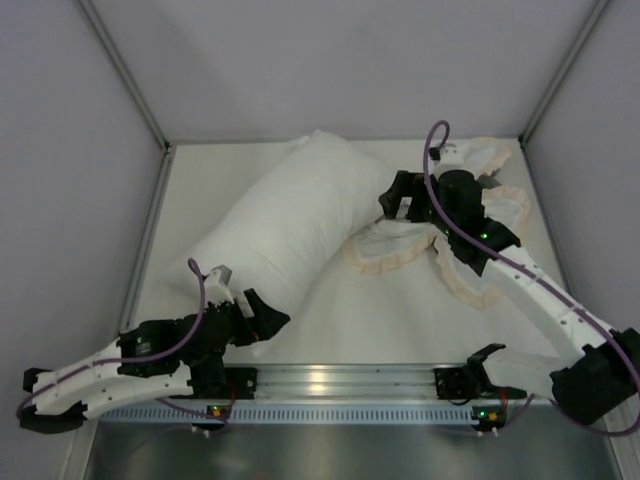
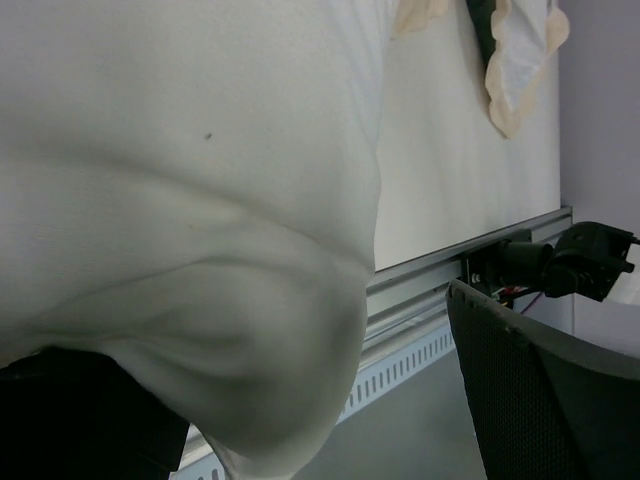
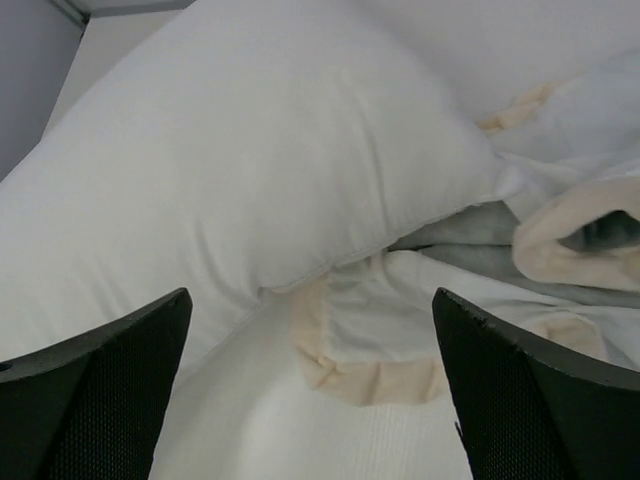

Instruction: Remove the pillowcase from the pillow

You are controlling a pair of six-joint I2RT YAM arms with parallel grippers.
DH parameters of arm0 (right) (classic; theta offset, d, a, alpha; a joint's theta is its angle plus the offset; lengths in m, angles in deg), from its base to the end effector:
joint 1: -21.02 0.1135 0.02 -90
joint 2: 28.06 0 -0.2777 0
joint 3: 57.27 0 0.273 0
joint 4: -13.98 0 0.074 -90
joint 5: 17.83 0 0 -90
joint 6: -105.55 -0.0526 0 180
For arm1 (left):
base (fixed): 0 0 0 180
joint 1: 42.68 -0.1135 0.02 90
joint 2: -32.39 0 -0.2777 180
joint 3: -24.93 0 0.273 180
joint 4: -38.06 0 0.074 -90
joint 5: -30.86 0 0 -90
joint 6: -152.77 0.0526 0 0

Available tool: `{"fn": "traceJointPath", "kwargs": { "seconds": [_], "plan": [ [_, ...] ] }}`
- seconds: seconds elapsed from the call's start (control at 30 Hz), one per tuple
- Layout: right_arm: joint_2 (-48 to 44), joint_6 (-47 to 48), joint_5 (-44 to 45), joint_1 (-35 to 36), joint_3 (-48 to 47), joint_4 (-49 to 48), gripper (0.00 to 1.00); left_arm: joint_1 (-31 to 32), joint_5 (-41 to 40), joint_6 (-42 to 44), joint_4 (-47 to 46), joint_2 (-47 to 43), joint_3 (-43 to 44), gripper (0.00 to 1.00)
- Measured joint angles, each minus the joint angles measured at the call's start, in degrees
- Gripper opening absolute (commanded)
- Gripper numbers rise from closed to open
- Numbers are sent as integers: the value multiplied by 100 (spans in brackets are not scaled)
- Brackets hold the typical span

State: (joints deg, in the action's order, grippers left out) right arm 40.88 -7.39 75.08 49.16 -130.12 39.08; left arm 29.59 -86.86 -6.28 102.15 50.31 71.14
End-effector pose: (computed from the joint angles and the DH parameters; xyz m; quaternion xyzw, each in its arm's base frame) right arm 0.2751 0.1441 0.3455 -0.0231 0.8246 0.2246 0.5187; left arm 0.0519 -0.0820 0.2578 -0.0848 0.8670 -0.3467 0.3477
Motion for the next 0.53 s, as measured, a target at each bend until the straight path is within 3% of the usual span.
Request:
{"fn": "traceJointPath", "kwargs": {
  "seconds": [0.13, 0.27, 0.53],
  "plan": [
    [-778, 223, 608, -20, 356, 363, 100, 0, 157, -2, 4, -334, 0, 99],
    [-1292, 208, 627, -20, 599, 632, 99, 0, 417, -57, 9, -564, 0, 99],
    [-3375, -348, 232, -7, 2492, 901, 99, 0, 898, -275, 28, -1567, -160, 99]
  ]
}}
